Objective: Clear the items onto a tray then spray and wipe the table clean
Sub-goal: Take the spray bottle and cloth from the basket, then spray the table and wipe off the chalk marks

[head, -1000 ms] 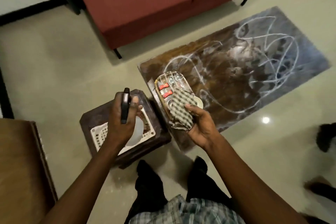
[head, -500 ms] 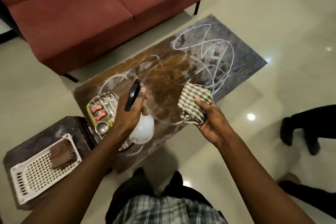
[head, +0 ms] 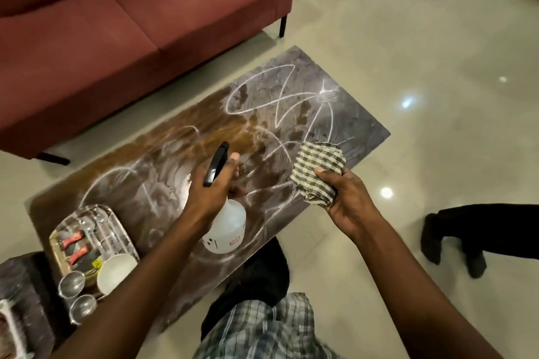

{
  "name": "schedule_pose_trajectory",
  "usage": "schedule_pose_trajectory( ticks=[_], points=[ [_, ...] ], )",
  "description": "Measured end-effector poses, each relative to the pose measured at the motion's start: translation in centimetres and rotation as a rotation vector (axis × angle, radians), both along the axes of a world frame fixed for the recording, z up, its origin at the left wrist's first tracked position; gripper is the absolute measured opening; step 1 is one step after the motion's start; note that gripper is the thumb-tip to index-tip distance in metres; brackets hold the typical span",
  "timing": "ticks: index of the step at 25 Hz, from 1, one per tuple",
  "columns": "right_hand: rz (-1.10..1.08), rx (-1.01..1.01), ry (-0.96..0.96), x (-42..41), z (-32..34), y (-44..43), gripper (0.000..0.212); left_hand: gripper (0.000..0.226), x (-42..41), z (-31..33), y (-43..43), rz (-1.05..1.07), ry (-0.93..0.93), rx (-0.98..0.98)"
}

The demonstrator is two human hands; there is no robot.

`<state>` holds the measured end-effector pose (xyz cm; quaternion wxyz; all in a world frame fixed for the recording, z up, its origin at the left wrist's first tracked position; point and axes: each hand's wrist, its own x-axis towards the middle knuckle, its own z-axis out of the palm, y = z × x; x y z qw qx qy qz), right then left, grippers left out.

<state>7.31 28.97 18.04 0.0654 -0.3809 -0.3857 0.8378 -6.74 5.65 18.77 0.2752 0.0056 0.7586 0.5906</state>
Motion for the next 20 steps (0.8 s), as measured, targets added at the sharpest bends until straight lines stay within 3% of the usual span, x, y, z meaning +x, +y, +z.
schedule_pose_trajectory(
  ticks=[3, 7, 11, 15, 20],
  points=[
    [-0.035, -0.012, -0.038, -3.5, 0.3, 7.0, 0.044, 0.057, -2.9, 0.1, 6.3, 0.033, 0.001, -0.002],
    [-0.037, 0.048, -0.092, -8.5, 0.2, 14.8, 0.045, 0.028, -6.3, 0.3, 13.6, 0.065, 0.016, 0.017],
    [0.054, 0.119, -0.165, -14.3, -2.1, 23.0, 0.042, 0.037, -10.8, -1.2, 21.9, 0.037, 0.022, -0.051],
    [0.199, 0.249, -0.26, -20.4, -7.0, 31.6, 0.04, 0.048, -17.7, -4.5, 31.3, 0.005, 0.055, -0.196],
    [0.404, 0.52, -0.24, -28.1, -16.9, 42.4, 0.035, 0.042, -26.4, -13.3, 42.3, 0.15, 0.031, -0.225]
  ],
)
